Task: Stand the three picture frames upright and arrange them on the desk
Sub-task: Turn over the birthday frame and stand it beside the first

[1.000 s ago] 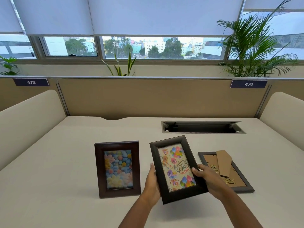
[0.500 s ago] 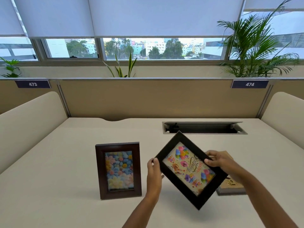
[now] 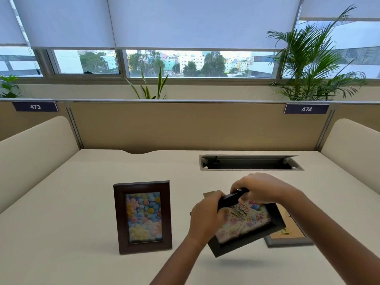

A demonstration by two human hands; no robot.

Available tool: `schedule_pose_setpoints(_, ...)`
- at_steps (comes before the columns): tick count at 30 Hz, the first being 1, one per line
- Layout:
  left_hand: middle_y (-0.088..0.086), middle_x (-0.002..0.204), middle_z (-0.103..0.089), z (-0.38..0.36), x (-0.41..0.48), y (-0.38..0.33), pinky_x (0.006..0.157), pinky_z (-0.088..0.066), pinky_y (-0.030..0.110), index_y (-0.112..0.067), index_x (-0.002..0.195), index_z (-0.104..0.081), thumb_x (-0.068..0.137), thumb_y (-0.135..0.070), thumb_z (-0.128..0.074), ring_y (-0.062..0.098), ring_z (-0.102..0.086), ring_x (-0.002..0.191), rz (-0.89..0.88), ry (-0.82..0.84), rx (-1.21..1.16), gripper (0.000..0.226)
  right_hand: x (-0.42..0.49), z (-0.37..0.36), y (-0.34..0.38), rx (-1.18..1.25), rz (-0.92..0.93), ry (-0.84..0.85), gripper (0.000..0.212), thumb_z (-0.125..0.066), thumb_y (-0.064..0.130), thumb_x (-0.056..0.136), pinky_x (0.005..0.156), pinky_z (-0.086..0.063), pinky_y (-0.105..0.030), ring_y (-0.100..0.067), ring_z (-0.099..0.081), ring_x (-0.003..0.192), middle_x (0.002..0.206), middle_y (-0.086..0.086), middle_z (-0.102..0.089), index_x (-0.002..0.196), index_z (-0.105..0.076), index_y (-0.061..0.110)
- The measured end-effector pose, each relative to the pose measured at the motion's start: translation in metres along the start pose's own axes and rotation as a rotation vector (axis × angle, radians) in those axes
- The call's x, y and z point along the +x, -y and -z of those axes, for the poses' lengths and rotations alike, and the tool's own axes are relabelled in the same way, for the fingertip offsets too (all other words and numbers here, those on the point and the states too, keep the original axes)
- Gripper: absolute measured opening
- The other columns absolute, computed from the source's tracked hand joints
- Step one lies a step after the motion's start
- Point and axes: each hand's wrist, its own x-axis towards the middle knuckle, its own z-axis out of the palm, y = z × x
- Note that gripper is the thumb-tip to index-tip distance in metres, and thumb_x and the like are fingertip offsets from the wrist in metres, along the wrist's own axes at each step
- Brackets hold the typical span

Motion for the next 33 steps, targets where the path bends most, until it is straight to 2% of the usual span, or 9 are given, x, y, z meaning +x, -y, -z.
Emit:
schedule_pose_setpoints(2,0.000,0.101,-0.068,0.000,0.000,0.006,0.070,-0.045,0.025,-0.019,0.102,-0.056,0.087,-0.024,-0.057,0.017,-0.063,0.088,0.060,-0.015,-0.054,0.016,0.001,-0.008,0.000,-0.033,0.040,-0.118,0.026,-0.057,0.026,0.085,0.079,-0.038,-0.025,-0.013,-0.057,0.099,0.108,0.006,-0.067,0.110,-0.059,0.032)
schedule_pose_setpoints(5,0.001,0.100,-0.068,-0.006,-0.003,0.017,0.070,-0.051,0.025,-0.017,0.099,-0.056,0.089,-0.023,-0.056,0.016,-0.064,0.090,0.179,-0.056,-0.188,0.012,0.000,-0.021,-0.009,0.105,0.042,-0.414,0.033,-0.061,0.025,0.085,0.101,-0.034,-0.034,-0.013,-0.046,0.120,0.124,0.006,-0.057,0.117,-0.057,0.028)
schedule_pose_setpoints(9,0.004,0.103,-0.066,-0.012,-0.009,0.029,0.080,-0.059,0.034,-0.018,0.097,-0.051,0.091,-0.021,-0.055,0.018,-0.066,0.095,0.372,-0.076,-0.455,0.008,-0.009,-0.049,-0.018,0.522,-0.246,-0.767,0.059,-0.067,0.014,0.081,0.108,-0.032,-0.043,-0.027,-0.034,0.132,0.140,-0.014,-0.041,0.134,-0.041,0.012)
schedule_pose_setpoints(13,0.009,0.106,-0.066,-0.015,-0.011,0.040,0.077,-0.059,0.035,-0.016,0.101,-0.052,0.092,-0.016,-0.054,0.020,-0.067,0.093,0.498,-0.111,-0.719,0.010,-0.012,-0.088,-0.015,1.018,-0.538,-0.502,0.066,-0.063,0.021,0.086,0.107,-0.034,-0.048,-0.034,-0.035,0.133,0.146,-0.020,-0.034,0.140,-0.028,0.007)
schedule_pose_setpoints(18,0.004,0.098,-0.064,-0.025,-0.012,0.049,0.070,-0.057,0.029,-0.018,0.099,-0.052,0.093,-0.011,-0.051,0.017,-0.066,0.088,0.539,-0.167,-0.856,0.010,-0.013,-0.128,0.002,1.296,-0.562,-0.017,0.045,-0.056,0.019,0.090,0.097,-0.045,-0.048,-0.030,-0.055,0.110,0.120,-0.018,-0.057,0.131,-0.042,0.006)
schedule_pose_setpoints(20,0.004,0.100,-0.063,-0.029,-0.014,0.052,0.067,-0.057,0.025,-0.019,0.101,-0.052,0.093,-0.011,-0.051,0.011,-0.065,0.085,0.545,-0.191,-0.855,0.011,-0.010,-0.136,0.008,1.322,-0.544,-0.055,0.038,-0.053,0.010,0.092,0.093,-0.048,-0.048,-0.030,-0.058,0.102,0.109,-0.017,-0.060,0.128,-0.045,0.002)
schedule_pose_setpoints(26,0.015,0.119,-0.059,-0.034,-0.016,0.066,0.079,-0.056,0.035,-0.005,0.122,-0.048,0.092,-0.011,-0.051,0.025,-0.061,0.105,0.611,-0.235,-0.866,0.031,0.002,-0.141,0.020,1.281,-0.529,-0.220,0.039,-0.050,0.003,0.091,0.097,-0.047,-0.054,-0.040,-0.052,0.117,0.127,-0.027,-0.052,0.129,-0.042,-0.003)
schedule_pose_setpoints(29,0.015,0.123,-0.058,-0.035,-0.017,0.069,0.076,-0.055,0.029,-0.005,0.126,-0.046,0.092,-0.010,-0.052,0.024,-0.058,0.108,0.609,-0.226,-0.828,0.035,0.007,-0.145,0.025,1.266,-0.550,-0.268,0.041,-0.051,0.003,0.091,0.098,-0.046,-0.049,-0.039,-0.050,0.120,0.131,-0.026,-0.050,0.131,-0.041,-0.002)
schedule_pose_setpoints(33,0.018,0.124,-0.059,-0.035,-0.023,0.072,0.092,-0.051,0.037,-0.003,0.124,-0.047,0.091,-0.008,-0.054,0.027,-0.056,0.115,0.596,-0.219,-0.775,0.034,0.007,-0.154,0.028,1.260,-0.584,-0.278,0.044,-0.052,0.003,0.091,0.100,-0.044,-0.049,-0.038,-0.048,0.121,0.133,-0.025,-0.049,0.132,-0.039,-0.001)
